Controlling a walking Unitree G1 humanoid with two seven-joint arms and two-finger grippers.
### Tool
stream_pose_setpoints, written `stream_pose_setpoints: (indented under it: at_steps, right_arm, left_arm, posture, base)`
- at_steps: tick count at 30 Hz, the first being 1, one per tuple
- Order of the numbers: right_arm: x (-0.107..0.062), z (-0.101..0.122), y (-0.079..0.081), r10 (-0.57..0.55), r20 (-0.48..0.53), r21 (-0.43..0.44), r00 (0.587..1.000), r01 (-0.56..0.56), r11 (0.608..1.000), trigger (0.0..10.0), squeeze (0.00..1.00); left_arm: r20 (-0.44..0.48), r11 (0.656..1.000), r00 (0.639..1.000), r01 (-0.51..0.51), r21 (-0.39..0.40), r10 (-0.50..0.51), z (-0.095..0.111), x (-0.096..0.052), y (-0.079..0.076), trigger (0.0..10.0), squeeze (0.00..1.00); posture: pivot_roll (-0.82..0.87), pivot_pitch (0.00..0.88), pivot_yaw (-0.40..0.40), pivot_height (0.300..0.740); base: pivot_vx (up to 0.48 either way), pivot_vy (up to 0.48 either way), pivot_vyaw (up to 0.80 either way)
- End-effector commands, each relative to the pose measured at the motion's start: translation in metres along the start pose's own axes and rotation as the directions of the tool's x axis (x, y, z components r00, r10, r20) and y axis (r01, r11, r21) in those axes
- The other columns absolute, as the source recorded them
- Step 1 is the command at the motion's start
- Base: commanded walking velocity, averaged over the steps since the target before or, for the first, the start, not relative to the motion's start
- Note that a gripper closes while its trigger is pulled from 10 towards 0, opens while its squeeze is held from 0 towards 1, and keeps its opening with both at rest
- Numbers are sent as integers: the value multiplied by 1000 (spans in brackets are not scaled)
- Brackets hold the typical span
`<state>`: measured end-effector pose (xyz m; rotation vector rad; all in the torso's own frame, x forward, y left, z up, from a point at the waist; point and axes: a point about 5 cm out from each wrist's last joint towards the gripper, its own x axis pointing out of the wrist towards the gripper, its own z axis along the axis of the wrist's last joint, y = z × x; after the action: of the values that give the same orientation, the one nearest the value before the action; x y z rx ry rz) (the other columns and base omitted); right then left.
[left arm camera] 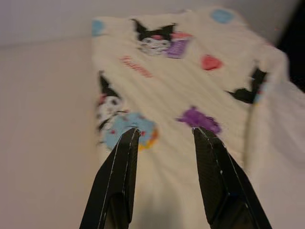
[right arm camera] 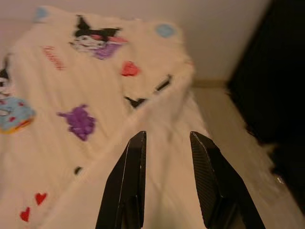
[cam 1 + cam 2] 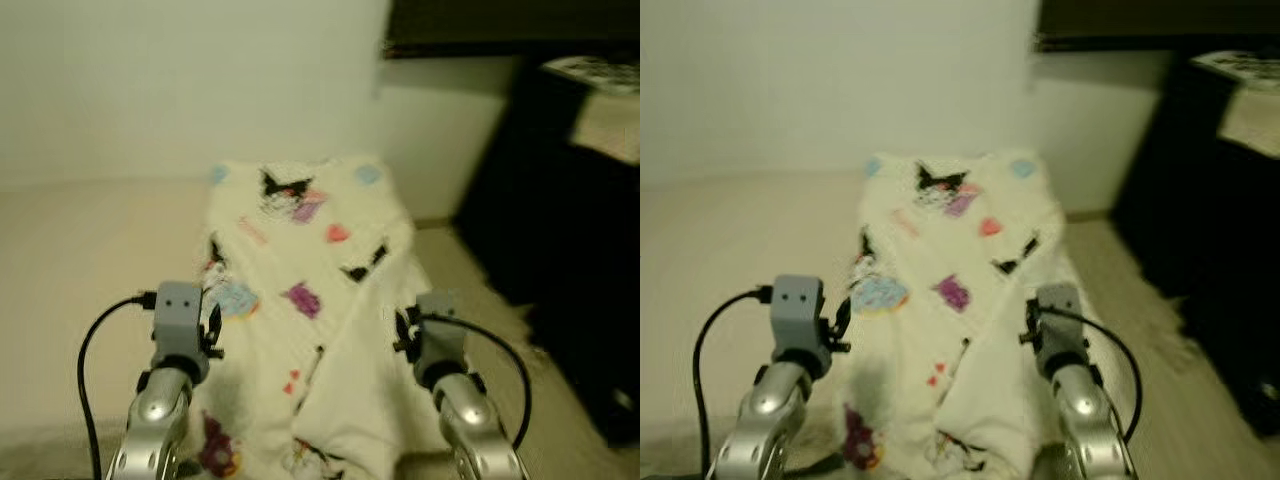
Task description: Clean up the room
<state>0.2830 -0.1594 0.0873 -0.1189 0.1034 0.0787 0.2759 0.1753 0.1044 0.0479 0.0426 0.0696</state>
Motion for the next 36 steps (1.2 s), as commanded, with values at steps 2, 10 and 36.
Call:
stream_pose_setpoints:
  at_steps: [2,10,36]
  right_arm:
    - [-2,-3,5,25,-19,24,1000,-24,999,10000,0]
    - [-1,-3,7,49,-16,5,999,-49,999,10000,0]
    - [4,2,8,67,1,0,998,-67,998,10000,0]
  left_arm:
    - [-18,1000,1000,-13,6,13,-5,-3,4,10000,0]
    - [-22,1000,999,-25,6,25,-5,-5,5,10000,0]
    - [-43,996,995,-93,17,94,-8,-4,11,10000,0]
  posture:
    - [-81,134,10,740]
    - [-77,133,6,740]
    - [-78,115,3,740]
  base:
    - [0,0,-800]
    - [0,0,-200]
    - [0,0,0]
